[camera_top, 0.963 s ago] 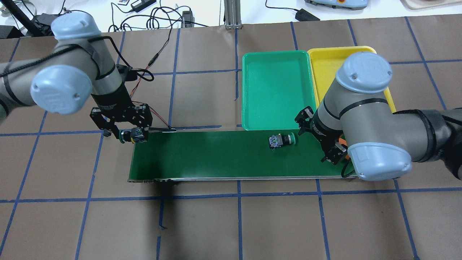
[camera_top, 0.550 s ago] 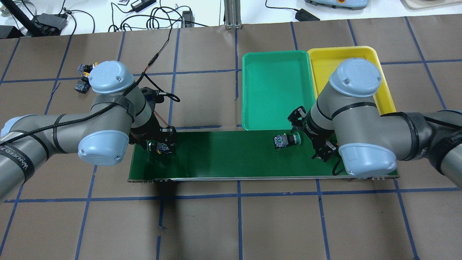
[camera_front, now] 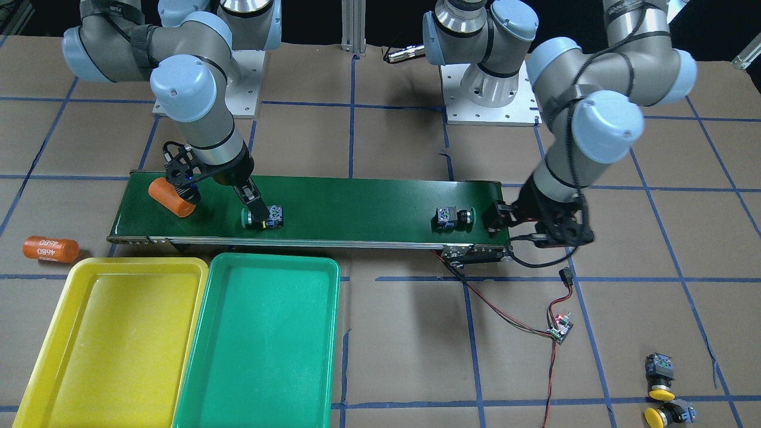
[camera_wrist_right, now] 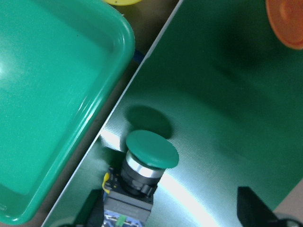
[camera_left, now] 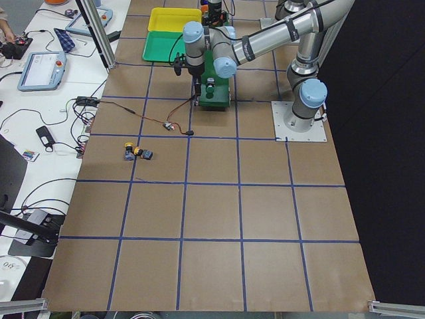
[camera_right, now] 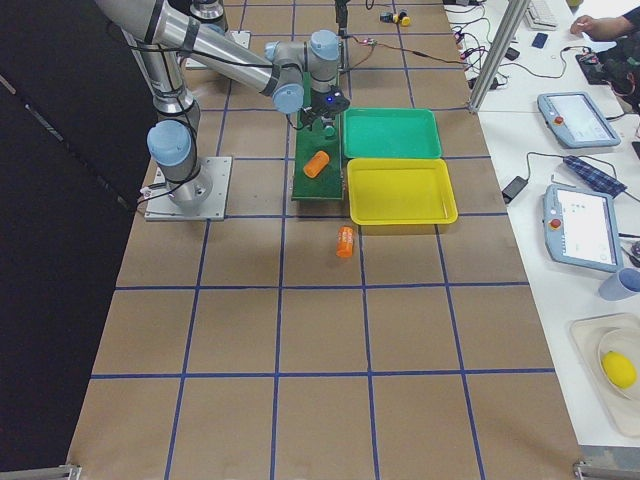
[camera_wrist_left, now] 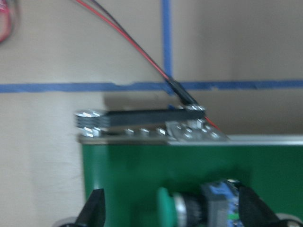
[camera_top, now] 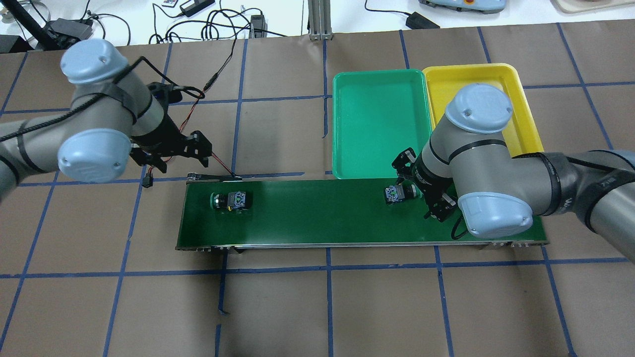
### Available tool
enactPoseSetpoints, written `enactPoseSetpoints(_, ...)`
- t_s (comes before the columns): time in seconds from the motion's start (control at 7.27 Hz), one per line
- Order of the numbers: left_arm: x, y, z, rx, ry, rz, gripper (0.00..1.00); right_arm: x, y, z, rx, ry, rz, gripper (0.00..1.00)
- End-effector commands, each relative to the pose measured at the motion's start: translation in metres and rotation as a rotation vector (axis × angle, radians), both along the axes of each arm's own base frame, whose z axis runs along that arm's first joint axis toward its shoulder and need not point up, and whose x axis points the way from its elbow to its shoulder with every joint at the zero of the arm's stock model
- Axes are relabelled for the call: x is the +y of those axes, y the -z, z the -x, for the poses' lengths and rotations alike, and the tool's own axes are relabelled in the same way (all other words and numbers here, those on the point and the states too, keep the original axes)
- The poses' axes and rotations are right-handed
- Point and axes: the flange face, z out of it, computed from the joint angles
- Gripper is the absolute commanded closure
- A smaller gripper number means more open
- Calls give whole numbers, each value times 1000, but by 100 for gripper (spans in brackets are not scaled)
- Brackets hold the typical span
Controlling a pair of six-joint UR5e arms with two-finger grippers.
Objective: Sort buttons by color to trays
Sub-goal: 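Lift green button toward green tray with right gripper while left reaches buttons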
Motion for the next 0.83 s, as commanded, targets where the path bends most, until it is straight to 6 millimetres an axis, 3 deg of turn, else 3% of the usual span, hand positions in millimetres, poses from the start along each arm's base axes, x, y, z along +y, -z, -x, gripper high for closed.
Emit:
enactPoseSetpoints(0.0,-81,-7,-106,-16,83,34,0,-3,8,0,1,-3,-16,0)
enactPoseSetpoints(0.14,-120,6,-153,-24,181,48,0,-4,16,1,11,-9,-32,0)
enactPoseSetpoints(0.28,-154,37,-199,-23,329,58,0,-5,25,2,20,-10,-55,0)
enactPoseSetpoints(0.41,-181,47,-224,-38,372,79,0,-7,27,4,20,-5,-65,61)
enactPoseSetpoints(0.55,-199,73,-233,-30,366,66,0,-8,24,5,22,-2,-63,82)
enactPoseSetpoints(0.69,-207,97,-238,-20,361,46,0,-10,22,5,24,-2,-53,82)
